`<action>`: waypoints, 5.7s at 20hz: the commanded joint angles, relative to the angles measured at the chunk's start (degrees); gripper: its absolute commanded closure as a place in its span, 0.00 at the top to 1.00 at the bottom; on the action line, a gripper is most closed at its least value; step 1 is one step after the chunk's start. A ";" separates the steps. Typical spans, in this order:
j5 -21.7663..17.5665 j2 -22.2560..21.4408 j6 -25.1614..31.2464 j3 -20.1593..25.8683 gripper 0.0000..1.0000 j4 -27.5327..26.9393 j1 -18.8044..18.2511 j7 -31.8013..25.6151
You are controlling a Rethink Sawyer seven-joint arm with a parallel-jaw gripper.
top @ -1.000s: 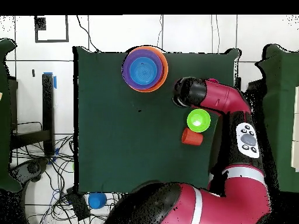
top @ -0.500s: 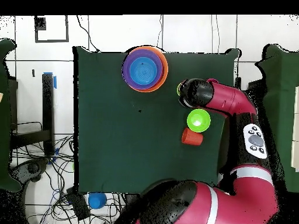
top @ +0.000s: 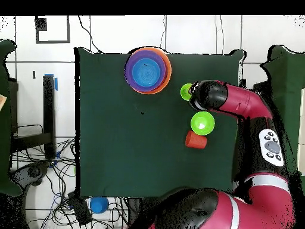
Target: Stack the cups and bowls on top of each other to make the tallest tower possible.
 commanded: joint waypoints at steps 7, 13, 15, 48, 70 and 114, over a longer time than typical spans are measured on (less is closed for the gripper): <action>-6.83 0.83 2.72 9.07 1.00 0.59 -4.51 -18.45; -8.73 2.20 2.96 11.14 1.00 -1.32 -6.53 -20.11; -9.48 2.93 2.05 11.86 1.00 -1.17 -7.27 -20.08; -12.30 5.46 2.64 15.92 1.00 -3.01 -8.61 -17.99; -11.89 2.10 6.04 15.90 1.00 -1.84 -9.44 -18.47; -14.40 9.12 5.76 17.91 1.00 -11.38 -11.03 -19.80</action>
